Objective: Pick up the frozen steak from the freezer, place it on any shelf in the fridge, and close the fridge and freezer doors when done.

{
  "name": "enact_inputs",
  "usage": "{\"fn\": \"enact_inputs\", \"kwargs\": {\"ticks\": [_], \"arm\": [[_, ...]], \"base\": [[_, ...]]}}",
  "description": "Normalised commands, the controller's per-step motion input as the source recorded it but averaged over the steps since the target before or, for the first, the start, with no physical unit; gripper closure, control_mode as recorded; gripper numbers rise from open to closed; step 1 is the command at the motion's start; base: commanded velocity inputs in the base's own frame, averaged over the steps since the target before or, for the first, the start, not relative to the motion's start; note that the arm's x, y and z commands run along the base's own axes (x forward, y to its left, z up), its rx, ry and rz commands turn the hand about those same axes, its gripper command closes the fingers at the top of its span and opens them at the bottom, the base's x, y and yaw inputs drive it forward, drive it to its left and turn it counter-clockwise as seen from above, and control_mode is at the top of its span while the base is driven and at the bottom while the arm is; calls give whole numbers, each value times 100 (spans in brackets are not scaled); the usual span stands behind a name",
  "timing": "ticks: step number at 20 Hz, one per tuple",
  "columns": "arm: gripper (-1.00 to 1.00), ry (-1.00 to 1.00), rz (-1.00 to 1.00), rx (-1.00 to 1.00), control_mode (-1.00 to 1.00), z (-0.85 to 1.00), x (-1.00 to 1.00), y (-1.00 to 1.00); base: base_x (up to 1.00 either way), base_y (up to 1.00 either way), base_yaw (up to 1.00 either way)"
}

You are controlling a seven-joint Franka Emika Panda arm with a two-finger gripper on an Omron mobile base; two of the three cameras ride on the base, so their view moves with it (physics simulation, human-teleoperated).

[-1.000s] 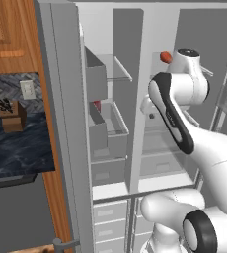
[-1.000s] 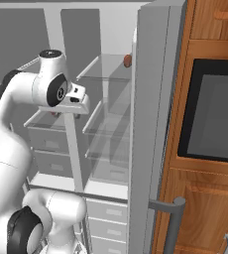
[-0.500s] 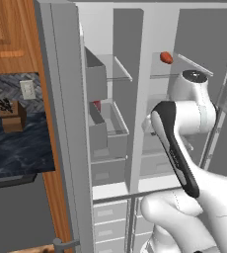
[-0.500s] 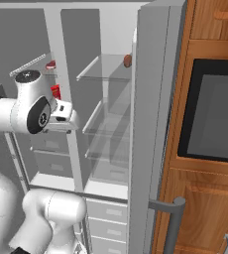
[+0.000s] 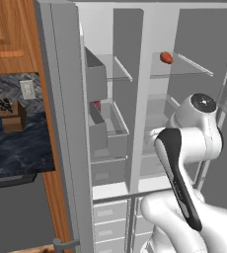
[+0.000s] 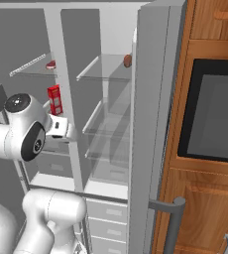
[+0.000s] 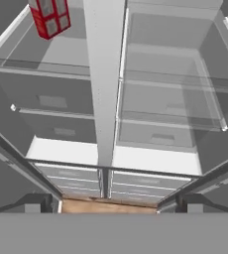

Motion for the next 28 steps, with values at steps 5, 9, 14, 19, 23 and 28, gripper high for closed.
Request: {"fn": "enact_inputs", "kwargs": {"ticks": [5, 9, 14, 19, 23, 28], "arm": [[-100, 0, 0, 0, -100, 4, 8, 0], [-100, 0, 0, 0, -100, 16, 17, 8], [-100, 0, 0, 0, -100, 21, 29, 23], [-100, 0, -1, 0, -100, 17, 26, 32], [-100, 0, -1, 0, -100, 5, -20, -15], [-100, 0, -3, 4, -100, 0, -56, -57]], "base": [[0, 0, 0], [0, 0, 0], [0, 0, 0], [0, 0, 0], [0, 0, 0], [0, 0, 0]]}}
